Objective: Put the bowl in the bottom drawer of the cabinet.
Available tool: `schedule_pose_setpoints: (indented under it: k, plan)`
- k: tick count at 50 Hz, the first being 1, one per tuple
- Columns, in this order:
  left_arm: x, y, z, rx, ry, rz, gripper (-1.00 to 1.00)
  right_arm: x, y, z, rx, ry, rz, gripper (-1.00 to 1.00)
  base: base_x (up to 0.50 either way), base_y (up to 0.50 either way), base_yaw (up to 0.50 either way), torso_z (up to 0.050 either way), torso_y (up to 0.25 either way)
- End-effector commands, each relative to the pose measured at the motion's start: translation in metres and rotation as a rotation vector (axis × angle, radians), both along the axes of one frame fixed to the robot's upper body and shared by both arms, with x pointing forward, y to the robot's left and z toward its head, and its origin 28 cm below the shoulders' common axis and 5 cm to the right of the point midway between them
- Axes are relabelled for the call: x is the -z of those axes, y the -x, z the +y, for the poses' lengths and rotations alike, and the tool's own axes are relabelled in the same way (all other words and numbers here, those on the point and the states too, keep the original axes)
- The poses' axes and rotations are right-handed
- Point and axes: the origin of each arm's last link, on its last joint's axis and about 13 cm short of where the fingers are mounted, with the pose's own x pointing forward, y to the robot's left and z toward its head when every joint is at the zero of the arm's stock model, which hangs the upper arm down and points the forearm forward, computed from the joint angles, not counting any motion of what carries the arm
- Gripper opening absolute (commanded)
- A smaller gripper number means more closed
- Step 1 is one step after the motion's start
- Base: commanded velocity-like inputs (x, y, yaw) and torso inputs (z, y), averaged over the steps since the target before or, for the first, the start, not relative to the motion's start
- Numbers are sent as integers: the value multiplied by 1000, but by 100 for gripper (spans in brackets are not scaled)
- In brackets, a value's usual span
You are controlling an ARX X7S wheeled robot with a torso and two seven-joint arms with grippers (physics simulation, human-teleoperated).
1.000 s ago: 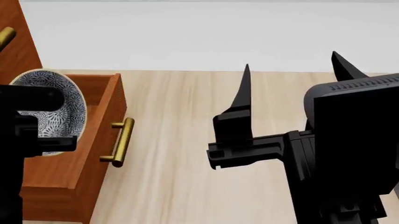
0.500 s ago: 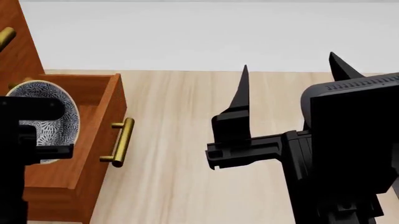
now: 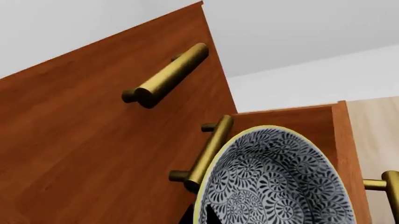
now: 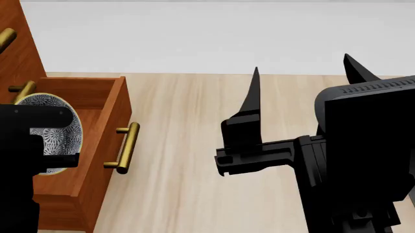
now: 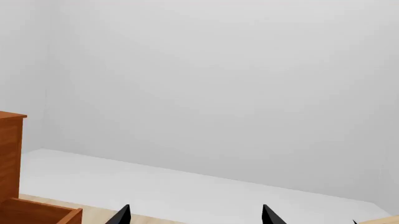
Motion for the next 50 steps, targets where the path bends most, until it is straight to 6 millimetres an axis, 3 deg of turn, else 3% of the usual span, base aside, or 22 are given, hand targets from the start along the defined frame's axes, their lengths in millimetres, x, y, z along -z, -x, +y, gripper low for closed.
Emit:
schedule_pose_setpoints:
  k: [1,50]
  plan:
    - [17,-9,2,-3,-20,44,-100,0,0,0,-1,0,2,100,0,0,0,0,0]
    - [51,-26,9,-33,-9,116,-100,1,-1,0,4,6,7,100,0,0,0,0,0]
